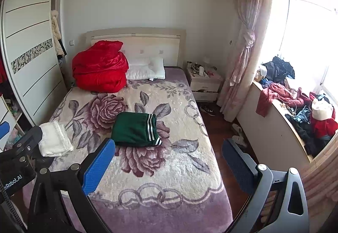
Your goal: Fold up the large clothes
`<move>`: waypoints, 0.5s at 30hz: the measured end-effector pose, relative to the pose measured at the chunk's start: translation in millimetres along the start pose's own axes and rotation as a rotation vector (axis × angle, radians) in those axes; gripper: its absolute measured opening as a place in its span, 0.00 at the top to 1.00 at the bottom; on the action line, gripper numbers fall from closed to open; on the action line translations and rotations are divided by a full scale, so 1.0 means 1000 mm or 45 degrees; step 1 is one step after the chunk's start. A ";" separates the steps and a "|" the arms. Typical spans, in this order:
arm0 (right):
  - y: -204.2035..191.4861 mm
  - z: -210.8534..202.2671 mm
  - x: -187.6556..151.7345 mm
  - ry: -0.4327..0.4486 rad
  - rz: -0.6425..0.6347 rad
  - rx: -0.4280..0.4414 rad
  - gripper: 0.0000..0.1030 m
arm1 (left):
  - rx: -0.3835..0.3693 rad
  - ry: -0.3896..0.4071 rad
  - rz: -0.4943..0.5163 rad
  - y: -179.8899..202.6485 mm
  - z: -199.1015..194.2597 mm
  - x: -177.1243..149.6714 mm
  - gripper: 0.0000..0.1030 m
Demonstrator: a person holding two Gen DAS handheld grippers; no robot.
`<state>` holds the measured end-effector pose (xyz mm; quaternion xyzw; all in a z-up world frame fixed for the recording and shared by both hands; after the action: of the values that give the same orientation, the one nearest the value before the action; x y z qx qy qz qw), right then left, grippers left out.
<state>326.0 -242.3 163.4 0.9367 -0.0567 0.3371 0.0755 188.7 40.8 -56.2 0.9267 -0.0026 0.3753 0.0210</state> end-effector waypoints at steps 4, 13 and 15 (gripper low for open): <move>-0.002 0.000 0.001 0.000 -0.001 0.002 0.01 | 0.000 0.004 0.000 -0.001 -0.001 0.001 0.00; -0.003 0.002 0.002 0.000 -0.002 0.005 0.01 | 0.009 0.012 -0.002 -0.002 -0.004 0.004 0.00; -0.003 0.002 0.002 0.000 -0.002 0.006 0.01 | 0.012 0.015 -0.003 -0.002 -0.005 0.004 0.00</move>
<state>329.5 -240.0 162.9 0.9370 -0.0552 0.3372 0.0734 188.5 43.1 -49.7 0.9246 0.0005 0.3806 0.0169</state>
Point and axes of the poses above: each gripper's, at about its wrist camera, not at the fingertips, and z roughly the way its jaws point, y to its right, x to its top, the point moved 9 cm from there along z, roughly the way its jaws point, and after that the axes turned 11 degrees about -y, right-handed, at the moved point
